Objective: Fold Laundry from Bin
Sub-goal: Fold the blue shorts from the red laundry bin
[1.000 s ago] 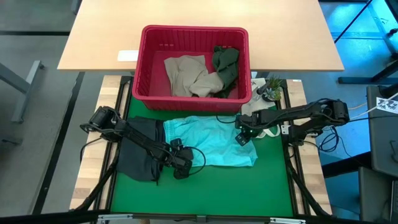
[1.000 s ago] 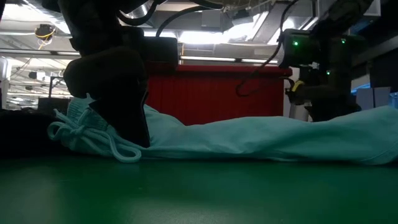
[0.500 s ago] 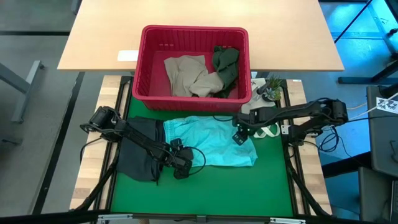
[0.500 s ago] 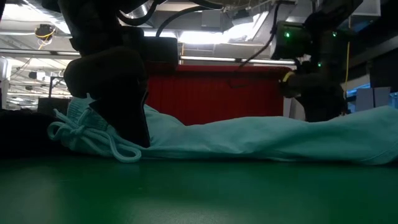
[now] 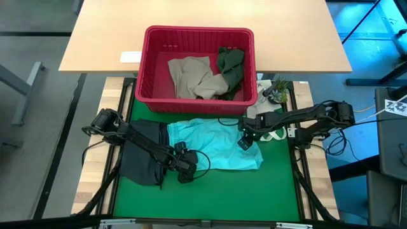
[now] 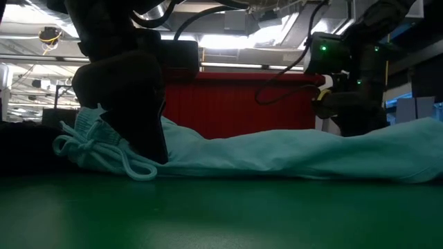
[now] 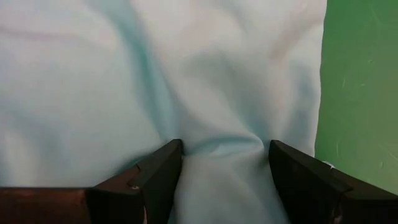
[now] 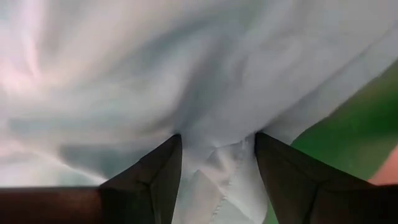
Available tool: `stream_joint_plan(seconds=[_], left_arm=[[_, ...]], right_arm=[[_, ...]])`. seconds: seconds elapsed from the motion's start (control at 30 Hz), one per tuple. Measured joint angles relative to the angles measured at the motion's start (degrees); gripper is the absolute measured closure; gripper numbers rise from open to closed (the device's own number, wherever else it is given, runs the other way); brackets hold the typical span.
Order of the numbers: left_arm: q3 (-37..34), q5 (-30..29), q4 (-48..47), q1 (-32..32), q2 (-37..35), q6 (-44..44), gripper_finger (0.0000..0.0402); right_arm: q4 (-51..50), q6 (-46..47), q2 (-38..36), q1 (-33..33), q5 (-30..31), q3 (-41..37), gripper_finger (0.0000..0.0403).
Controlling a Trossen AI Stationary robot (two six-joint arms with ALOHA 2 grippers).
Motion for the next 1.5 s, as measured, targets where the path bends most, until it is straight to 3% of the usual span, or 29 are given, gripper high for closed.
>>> stream_joint_plan(seconds=[0.67,1.23,1.5], left_arm=[[0.0,0.0,0.0,0.0,0.0,0.0,0.0166],[0.0,0.0,0.0,0.0,0.0,0.0,0.0166],[0.0,0.0,0.0,0.0,0.0,0.0,0.0166]], right_arm=[[-3.1,-1.9,0.4,0.0,2.9,3.3,0.0198],[-2.5,-2.5,0.4,0.0,-3.1,3.3,0.0198],[-2.5,-2.9,0.4,0.0,1.5,3.3,0.0199]])
